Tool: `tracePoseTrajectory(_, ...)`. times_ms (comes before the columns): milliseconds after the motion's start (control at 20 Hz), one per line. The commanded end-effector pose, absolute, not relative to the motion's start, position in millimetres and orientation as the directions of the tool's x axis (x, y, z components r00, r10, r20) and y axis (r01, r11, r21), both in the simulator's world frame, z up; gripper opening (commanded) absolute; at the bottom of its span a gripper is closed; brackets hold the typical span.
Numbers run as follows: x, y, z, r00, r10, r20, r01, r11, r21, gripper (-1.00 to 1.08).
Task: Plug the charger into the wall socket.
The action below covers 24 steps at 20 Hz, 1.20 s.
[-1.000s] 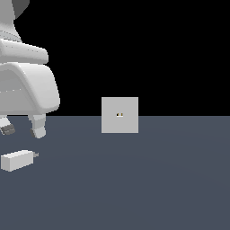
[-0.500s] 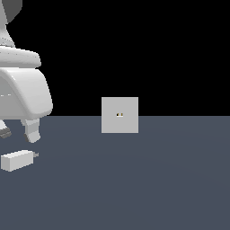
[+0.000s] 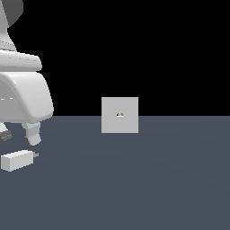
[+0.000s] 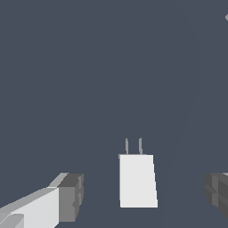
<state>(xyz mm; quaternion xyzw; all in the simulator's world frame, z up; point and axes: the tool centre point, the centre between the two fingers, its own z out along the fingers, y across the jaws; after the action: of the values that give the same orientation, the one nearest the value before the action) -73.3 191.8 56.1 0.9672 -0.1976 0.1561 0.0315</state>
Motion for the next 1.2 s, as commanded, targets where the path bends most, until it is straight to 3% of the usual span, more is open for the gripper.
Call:
tracePoseTrajectory(0,-73.8,191.4,49.1,0.873,-0.372,0.314,-0.392,-0.920,0.000,1.00)
tracePoseTrajectory(650,-73.7,191.2,11.8,0.874,-0.372,0.313,-0.392,-0.920,0.000,1.00)
tracePoseTrajectory(700,-73.7,191.2,11.8,0.874,-0.372,0.313,-0.392,-0.920,0.000,-1.00)
tracePoseTrajectory(1150,-73.7,191.2,11.8,0.874,-0.372,0.313,-0.392,-0.920,0.000,-1.00)
